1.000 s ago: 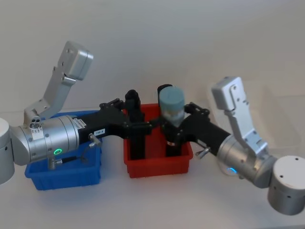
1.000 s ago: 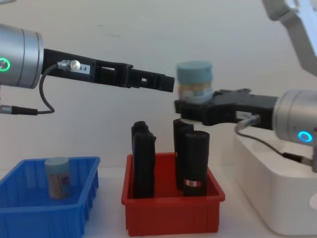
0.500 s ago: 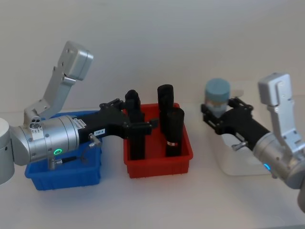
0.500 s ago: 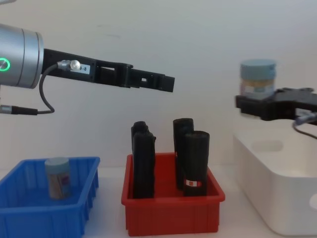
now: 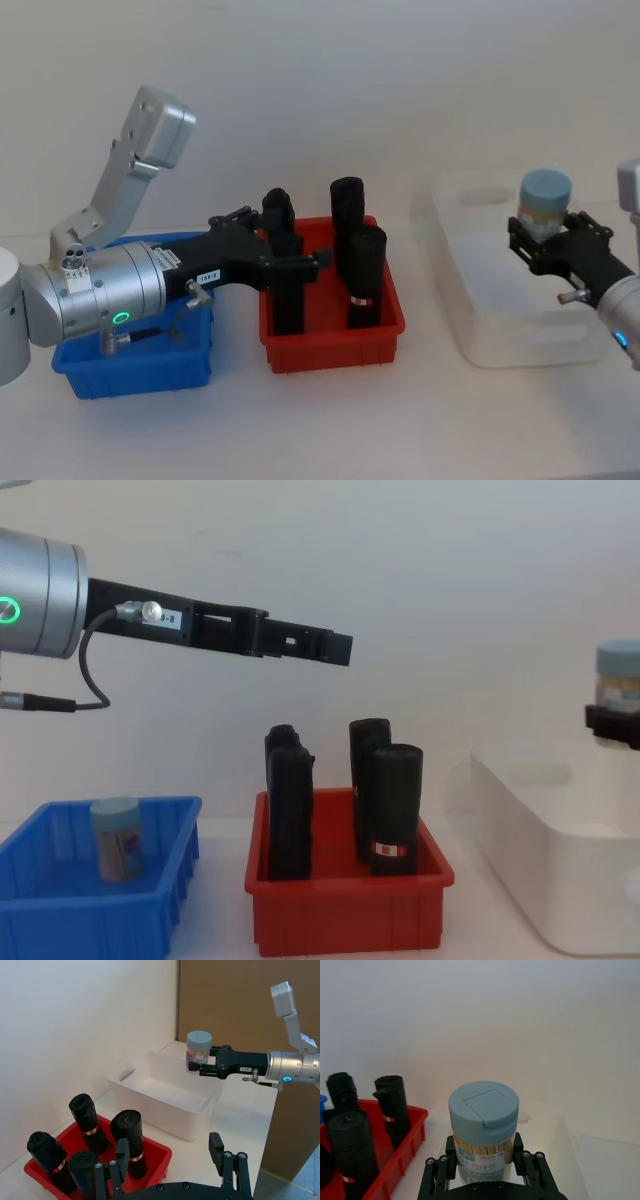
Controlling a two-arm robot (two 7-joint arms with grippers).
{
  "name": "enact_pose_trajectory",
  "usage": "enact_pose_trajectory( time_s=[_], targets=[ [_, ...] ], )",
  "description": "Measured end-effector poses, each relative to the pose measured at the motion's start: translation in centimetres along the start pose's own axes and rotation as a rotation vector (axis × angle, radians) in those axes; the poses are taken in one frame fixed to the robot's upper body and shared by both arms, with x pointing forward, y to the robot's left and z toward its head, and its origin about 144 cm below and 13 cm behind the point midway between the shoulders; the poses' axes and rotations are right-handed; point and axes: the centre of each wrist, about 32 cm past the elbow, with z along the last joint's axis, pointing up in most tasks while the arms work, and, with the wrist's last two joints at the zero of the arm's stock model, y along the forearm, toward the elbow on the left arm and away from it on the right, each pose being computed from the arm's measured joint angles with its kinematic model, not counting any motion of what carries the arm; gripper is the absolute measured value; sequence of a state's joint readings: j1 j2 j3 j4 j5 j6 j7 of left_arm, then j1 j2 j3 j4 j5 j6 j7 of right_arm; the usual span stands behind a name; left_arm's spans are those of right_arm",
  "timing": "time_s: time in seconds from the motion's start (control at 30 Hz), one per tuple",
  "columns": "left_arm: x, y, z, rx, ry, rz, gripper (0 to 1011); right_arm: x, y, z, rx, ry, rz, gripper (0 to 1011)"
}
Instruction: Pick the cotton swabs from the blue box and place them into the white box.
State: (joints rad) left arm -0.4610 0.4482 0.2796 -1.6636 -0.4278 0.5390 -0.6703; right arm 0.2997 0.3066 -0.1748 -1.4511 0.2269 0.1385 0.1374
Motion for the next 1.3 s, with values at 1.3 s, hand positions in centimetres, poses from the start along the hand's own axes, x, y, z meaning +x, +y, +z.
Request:
enact_pose_trajectory(
  time_s=[1.3],
  targets=[
    [0.0,0.0,0.0,0.000,0.000,0.000,1004,3.6,5.5,-2.4,-0.172,0.082,0.029,786]
  ],
)
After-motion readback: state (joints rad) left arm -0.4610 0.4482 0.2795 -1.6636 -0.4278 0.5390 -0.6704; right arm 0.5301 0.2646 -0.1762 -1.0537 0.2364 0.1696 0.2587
